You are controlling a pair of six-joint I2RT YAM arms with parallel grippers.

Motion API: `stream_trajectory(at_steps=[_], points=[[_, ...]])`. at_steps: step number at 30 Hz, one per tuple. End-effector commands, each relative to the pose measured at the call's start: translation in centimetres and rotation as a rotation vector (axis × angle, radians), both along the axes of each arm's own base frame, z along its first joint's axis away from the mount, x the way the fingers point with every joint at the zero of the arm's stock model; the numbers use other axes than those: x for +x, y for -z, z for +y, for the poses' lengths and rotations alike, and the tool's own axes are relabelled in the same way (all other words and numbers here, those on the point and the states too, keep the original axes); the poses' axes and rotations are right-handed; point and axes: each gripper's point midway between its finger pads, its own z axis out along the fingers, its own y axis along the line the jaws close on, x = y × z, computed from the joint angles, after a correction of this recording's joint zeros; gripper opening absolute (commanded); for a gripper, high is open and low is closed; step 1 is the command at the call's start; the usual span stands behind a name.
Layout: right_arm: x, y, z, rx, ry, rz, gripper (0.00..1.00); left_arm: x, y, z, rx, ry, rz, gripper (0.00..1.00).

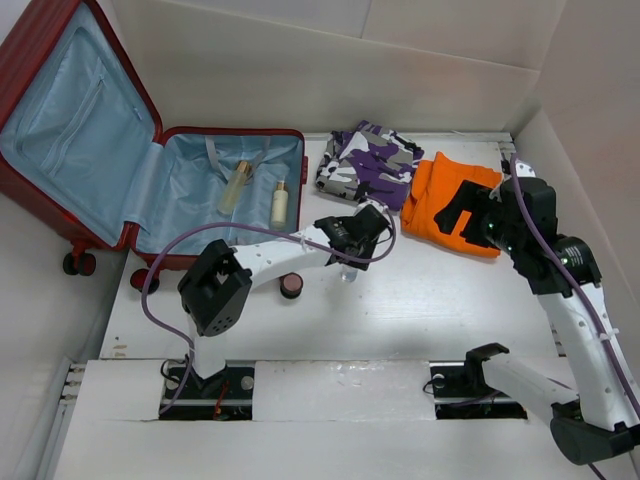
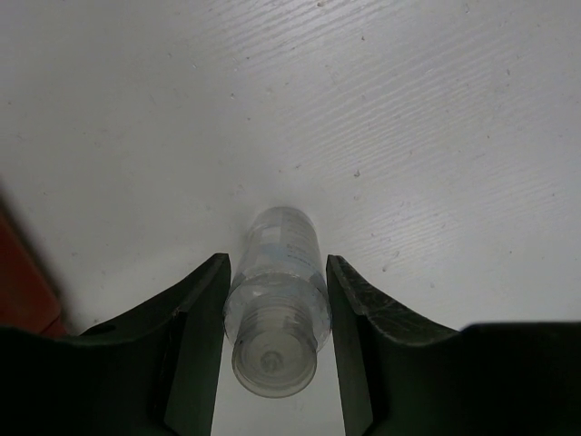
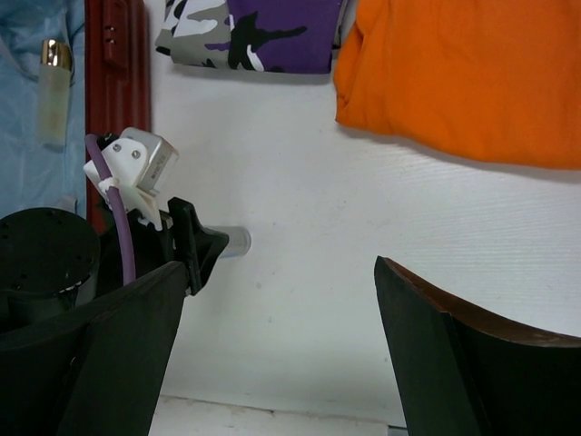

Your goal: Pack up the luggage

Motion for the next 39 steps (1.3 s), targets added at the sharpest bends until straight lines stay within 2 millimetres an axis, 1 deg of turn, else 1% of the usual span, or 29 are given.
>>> stream_trajectory(at_steps=[1,2,3,4,5,6,7,9,10,11,13,14,15,17,18,19,20,21,24,25,27,28,32,34,35,36,37,38,39], points=[[0.7,-0.9,0.5,0.008,-0.016,-0.044,0.89,0.7,-3.7,-0.4,-0.048,-0.017,-0.061,0.24],[0.7,-1.3,0.5,0.011,-0.016,-0.053,0.89,0.7,-4.7,-0.3,-0.064,-0.024,-0.067,0.23],[0.7,-1.3,0.5,0.011,-0.016,-0.053,0.89,1.3,-6.2,-0.6,-0.095,-0.034,-0.088,0.23],[0.7,-1.3,0.5,0.011,-0.016,-0.053,0.89,2.0,-7.7,0.2,-0.112,-0.058,-0.110,0.23],[0.7,-1.3,0.4,0.003,-0.021,-0.054,0.89,2.5,-8.6,0.7,-0.129,-0.081,-0.116,0.22],[0.7,-1.6,0.4,0.005,-0.021,-0.063,0.89,3.2,-10.1,0.9,-0.158,-0.097,-0.137,0.22],[0.7,-1.6,0.4,0.005,-0.021,-0.063,0.89,4.4,-11.9,2.1,-0.197,-0.143,-0.163,0.22],[0.7,-1.6,0.4,0.005,-0.021,-0.063,0.89,5.6,-13.7,4.1,-0.209,-0.196,-0.188,0.22],[0.7,-1.6,0.4,-0.002,-0.025,-0.065,0.89,6.5,-15.0,4.9,-0.239,-0.233,-0.207,0.22],[0.7,-1.6,0.4,-0.002,-0.025,-0.065,0.89,7.8,-15.9,7.4,-0.244,-0.292,-0.223,0.22],[0.6,-1.6,0.7,0.007,-0.041,-0.062,0.89,9.2,-17.3,9.7,-0.268,-0.349,-0.248,0.22],[0.6,-1.6,0.7,0.007,-0.041,-0.062,0.89,10.5,-17.5,12.3,-0.260,-0.413,-0.257,0.22],[0.7,-1.4,0.9,0.011,-0.049,-0.060,0.89,10.9,-18.2,13.6,-0.262,-0.433,-0.265,0.22],[0.4,-1.6,1.0,0.019,-0.060,-0.067,0.89,11.8,-18.2,16.2,-0.243,-0.494,-0.261,0.22],[0.4,-1.2,1.2,0.021,-0.068,-0.057,0.89,12.6,-17.6,18.4,-0.209,-0.540,-0.261,0.22],[0.5,-1.4,1.2,0.024,-0.068,-0.066,0.89,12.8,-17.5,19.7,-0.173,-0.558,-0.269,0.22],[0.4,-1.4,1.4,0.029,-0.077,-0.064,0.89,13.3,-16.9,20.5,-0.149,-0.574,-0.265,0.22],[0.2,-1.3,1.3,0.029,-0.077,-0.064,0.89,13.9,-15.5,22.0,-0.116,-0.610,-0.235,0.22],[0.3,-1.1,1.7,0.038,-0.093,-0.063,0.89,14.3,-13.1,22.7,-0.058,-0.588,-0.172,0.22],[0.2,-0.7,1.7,0.036,-0.093,-0.055,0.89,14.6,-11.3,23.0,-0.025,-0.596,-0.132,0.22],[0.2,-0.4,1.9,0.039,-0.102,-0.044,0.89,15.2,-10.4,23.1,0.017,-0.582,-0.121,0.22],[0.1,-0.4,2.0,0.043,-0.110,-0.043,0.89,15.5,-8.6,23.1,0.050,-0.585,-0.090,0.22],[0.2,-0.2,2.2,0.046,-0.118,-0.033,0.89,17.4,-6.6,23.9,0.110,-0.613,-0.098,0.22],[0.2,-0.2,2.2,0.046,-0.118,-0.033,0.89,18.4,-6.4,24.2,0.105,-0.627,-0.104,0.22],[0.2,-0.2,2.2,0.046,-0.118,-0.033,0.89,18.5,-5.5,24.7,0.118,-0.636,-0.087,0.22],[0.2,-0.2,2.2,0.046,-0.118,-0.033,0.89,19.1,-5.6,24.3,0.099,-0.631,-0.096,0.22],[0.4,0.1,2.3,0.044,-0.118,-0.024,0.89,19.1,-5.2,24.3,0.104,-0.630,-0.088,0.22],[0.4,0.1,2.3,0.043,-0.118,-0.024,0.89,19.7,-5.6,24.1,0.096,-0.631,-0.099,0.24],[0.6,0.3,2.3,0.041,-0.117,-0.013,0.89,19.9,-4.8,24.0,0.105,-0.630,-0.087,0.26]])
